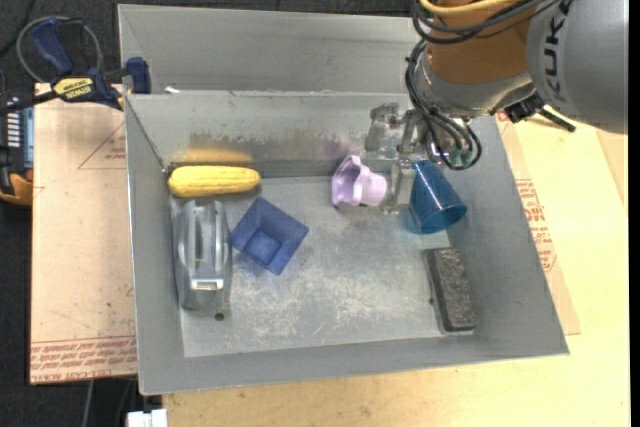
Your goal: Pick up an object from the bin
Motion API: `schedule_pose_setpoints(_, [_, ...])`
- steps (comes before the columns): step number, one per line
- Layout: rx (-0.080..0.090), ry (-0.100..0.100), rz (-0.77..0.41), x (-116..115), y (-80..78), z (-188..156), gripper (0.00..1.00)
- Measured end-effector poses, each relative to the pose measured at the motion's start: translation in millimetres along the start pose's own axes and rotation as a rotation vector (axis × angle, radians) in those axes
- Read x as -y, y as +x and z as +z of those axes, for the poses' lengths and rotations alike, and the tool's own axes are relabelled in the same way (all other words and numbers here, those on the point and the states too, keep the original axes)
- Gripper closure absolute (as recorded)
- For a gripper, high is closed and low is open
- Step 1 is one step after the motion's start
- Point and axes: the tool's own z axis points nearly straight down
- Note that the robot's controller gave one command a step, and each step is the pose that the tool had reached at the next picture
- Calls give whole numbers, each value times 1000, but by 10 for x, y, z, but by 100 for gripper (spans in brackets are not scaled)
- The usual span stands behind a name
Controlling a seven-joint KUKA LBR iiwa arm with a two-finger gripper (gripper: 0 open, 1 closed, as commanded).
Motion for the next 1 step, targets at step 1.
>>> schedule_pose_setpoints(1, [8, 0, 0, 0, -15, -45, 0])
